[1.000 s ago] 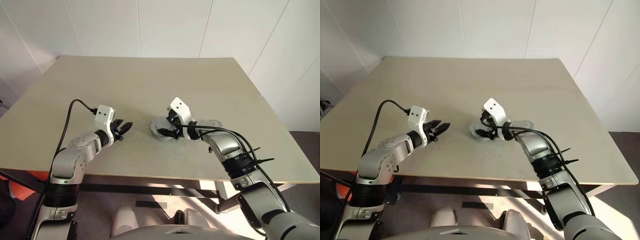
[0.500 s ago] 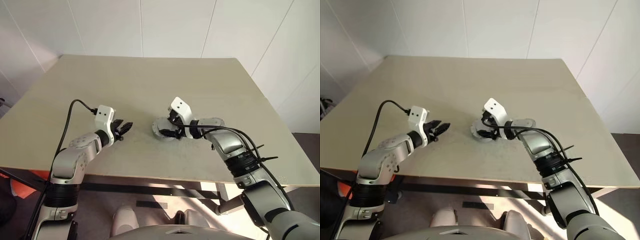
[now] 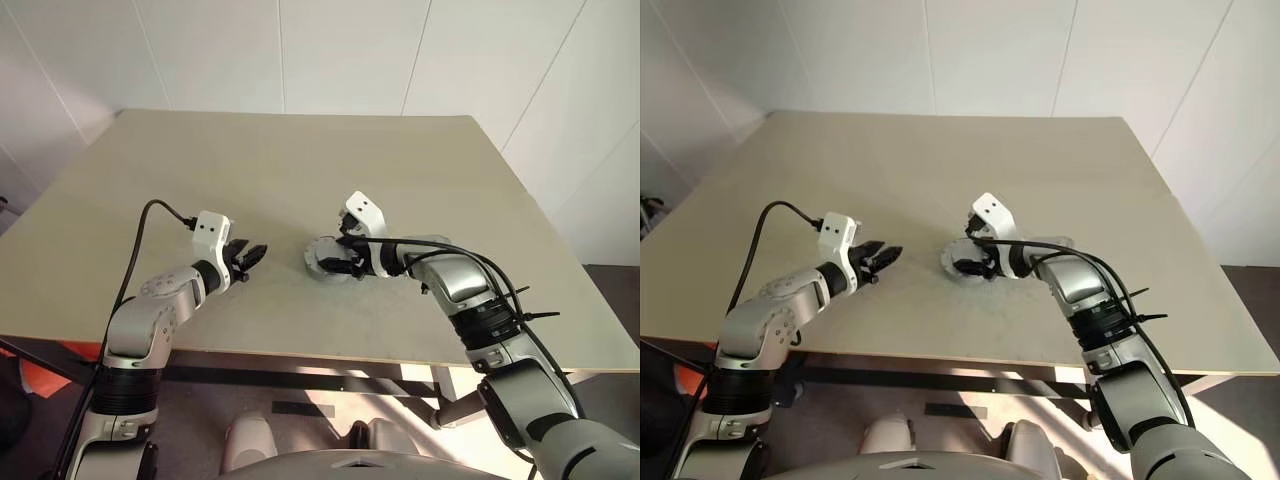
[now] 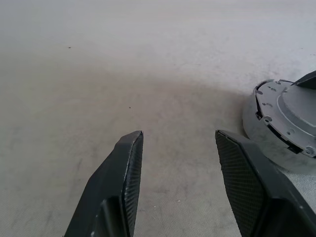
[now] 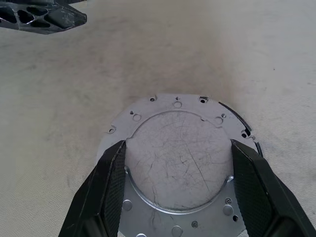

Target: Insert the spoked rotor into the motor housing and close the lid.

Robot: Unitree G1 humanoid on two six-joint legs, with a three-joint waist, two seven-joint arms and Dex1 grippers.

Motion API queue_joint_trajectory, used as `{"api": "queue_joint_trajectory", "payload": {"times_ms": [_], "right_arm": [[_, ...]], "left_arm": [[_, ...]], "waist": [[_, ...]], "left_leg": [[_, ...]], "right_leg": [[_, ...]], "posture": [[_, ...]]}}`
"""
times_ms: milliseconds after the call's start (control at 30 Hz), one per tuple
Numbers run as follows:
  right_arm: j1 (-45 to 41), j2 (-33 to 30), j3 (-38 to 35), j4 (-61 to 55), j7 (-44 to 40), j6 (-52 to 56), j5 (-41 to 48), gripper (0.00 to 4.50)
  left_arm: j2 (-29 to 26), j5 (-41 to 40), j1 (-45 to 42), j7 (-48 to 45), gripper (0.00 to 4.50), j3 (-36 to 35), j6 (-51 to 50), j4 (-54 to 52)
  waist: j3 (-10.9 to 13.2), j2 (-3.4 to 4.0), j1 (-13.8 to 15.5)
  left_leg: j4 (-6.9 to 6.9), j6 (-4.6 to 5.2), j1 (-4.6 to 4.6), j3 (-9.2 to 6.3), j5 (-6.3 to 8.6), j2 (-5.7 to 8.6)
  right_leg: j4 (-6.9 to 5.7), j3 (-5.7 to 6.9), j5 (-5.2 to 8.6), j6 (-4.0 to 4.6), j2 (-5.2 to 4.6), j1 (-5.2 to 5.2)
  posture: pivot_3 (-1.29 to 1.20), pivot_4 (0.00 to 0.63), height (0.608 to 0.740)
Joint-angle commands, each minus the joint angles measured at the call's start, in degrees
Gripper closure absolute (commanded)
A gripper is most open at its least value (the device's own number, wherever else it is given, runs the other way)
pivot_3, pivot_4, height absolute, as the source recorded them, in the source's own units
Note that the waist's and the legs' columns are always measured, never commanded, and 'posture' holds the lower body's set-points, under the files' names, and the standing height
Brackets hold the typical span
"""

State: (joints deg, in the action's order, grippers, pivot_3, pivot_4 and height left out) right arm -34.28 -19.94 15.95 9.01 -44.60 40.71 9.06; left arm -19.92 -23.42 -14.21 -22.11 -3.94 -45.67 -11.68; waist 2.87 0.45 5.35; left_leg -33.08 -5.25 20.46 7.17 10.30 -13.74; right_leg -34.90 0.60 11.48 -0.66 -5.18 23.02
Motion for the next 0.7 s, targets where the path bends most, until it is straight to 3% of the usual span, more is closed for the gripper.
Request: {"api": "queue_joint_trajectory", "payload": {"times_ms": [33, 700], "right_arm": [[0.5, -0.5, -0.2, -0.5, 0.0, -2.2, -0.6, 1.39], [0.0, 1.0, -2.3, 1.3, 0.7, -9.3, -0.9, 1.39]], "left_arm": [[0.0, 0.0, -0.3, 0.1, 2.05, 0.1, 0.3, -1.7], [-0.3, 0.2, -0.2, -0.1, 2.05, 0.2, 0.4, -1.3]], "waist": [[0.0, 0.00, 0.0], [0.0, 0.01, -0.1]], "left_leg": [[0.00, 0.01, 0.00, 0.00, 0.00, 0.00], [0.01, -0.05, 0.31, 0.00, -0.03, -0.02]], "right_leg": [[0.00, 0.00, 0.00, 0.00, 0.00, 0.00], [0.02, 0.02, -0.01, 0.01, 0.01, 0.28]], "posture": [[0.00, 0.000, 0.740], [0.00, 0.000, 0.740]]}}
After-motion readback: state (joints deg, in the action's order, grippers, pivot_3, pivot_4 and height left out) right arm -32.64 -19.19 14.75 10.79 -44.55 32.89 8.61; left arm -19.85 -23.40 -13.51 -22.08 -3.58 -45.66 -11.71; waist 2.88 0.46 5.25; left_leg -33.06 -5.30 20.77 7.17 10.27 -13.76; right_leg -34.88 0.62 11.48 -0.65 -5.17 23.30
